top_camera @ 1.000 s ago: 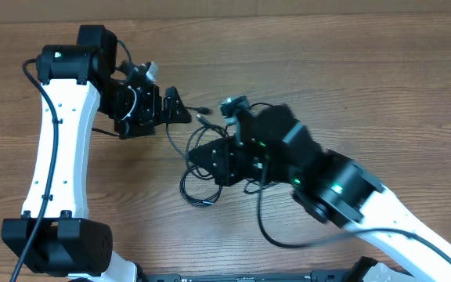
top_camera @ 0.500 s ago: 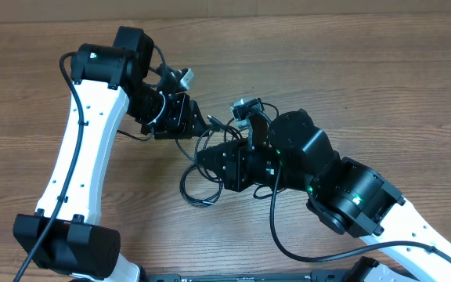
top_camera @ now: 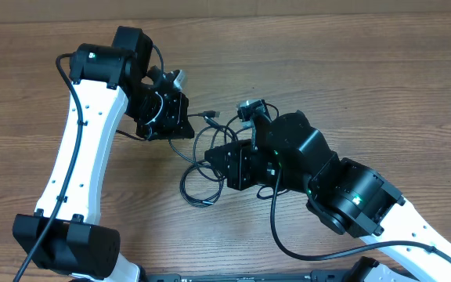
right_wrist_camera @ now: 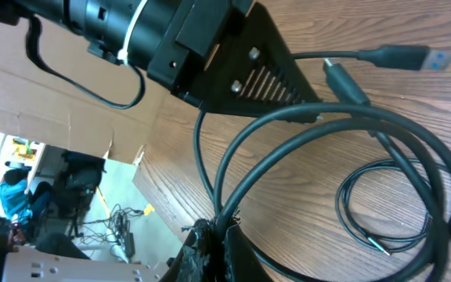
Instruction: Untangle cables
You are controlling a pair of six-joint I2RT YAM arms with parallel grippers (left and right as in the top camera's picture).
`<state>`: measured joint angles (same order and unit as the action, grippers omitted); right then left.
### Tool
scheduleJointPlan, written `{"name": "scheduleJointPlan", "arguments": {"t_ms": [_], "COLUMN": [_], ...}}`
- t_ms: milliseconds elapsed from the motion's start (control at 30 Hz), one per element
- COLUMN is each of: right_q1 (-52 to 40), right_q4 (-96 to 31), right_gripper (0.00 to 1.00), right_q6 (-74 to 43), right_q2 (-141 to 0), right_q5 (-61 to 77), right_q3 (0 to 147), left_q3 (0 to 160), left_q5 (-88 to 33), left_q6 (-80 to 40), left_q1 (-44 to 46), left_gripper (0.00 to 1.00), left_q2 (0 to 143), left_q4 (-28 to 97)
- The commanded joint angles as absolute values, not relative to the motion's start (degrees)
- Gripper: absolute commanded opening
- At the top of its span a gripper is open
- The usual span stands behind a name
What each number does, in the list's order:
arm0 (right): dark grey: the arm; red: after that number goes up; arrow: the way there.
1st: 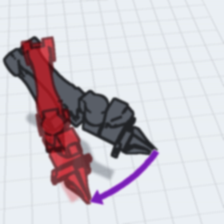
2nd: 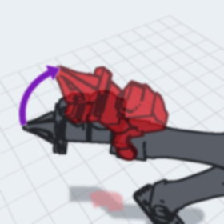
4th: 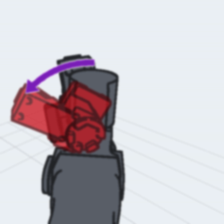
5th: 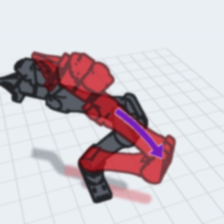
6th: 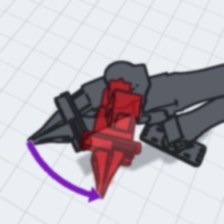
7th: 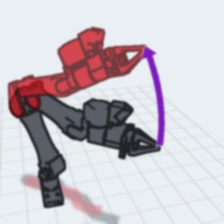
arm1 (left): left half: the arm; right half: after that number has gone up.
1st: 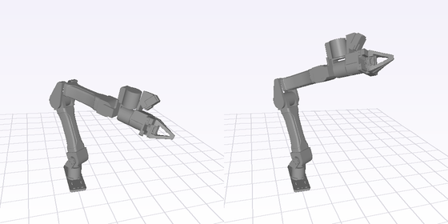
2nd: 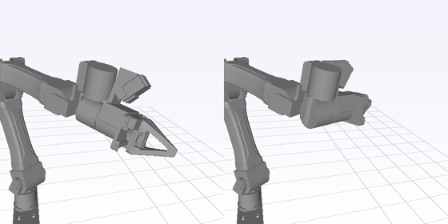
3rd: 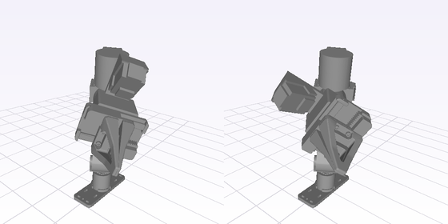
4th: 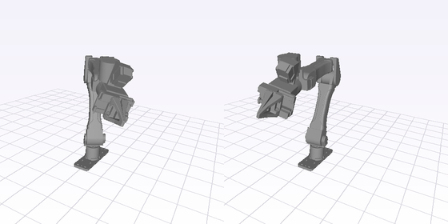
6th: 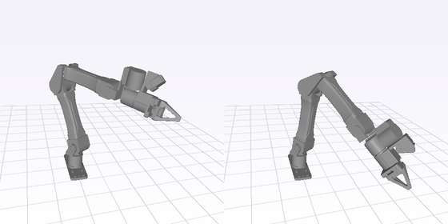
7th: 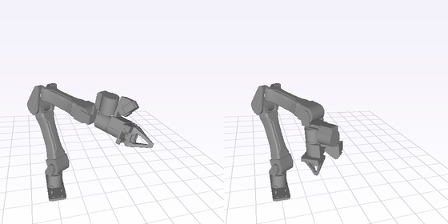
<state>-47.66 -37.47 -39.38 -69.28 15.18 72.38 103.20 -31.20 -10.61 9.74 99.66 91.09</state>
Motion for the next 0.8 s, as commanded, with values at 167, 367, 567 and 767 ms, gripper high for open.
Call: {"name": "scheduleJointPlan", "arguments": {"t_ms": [167,367,567,767], "right_q1": [-47.5,-47.3,-40.5,-31.1], "right_q4": [-44.1,-47.4,-56.2,-62.5], "right_gripper": [0.04,0.04,0.04,0.04], "right_q6": [-43.7,-43.7,-47.7,-47.5], "right_q2": [-68.8,-68.8,-68.8,-68.8], "right_q5": [4.4,-0.3,-6.7,-6.6], "right_q3": [73.7,73.7,73.7,73.7], "left_q3": [103.2,103.2,103.2,103.2], "left_q5": [-6.5,-0.4,9.0,11.4], "left_q6": [-28.0,-31.4,-36.2,-38.0], "left_q1": [9.7,9.1,8.9,8.3], "left_gripper": [0.04,0.04,0.04,0.04], "left_q2": [99.7,99.7,99.7,99.7], "left_q4": [93.1,94.9,96.8,96.8]}}
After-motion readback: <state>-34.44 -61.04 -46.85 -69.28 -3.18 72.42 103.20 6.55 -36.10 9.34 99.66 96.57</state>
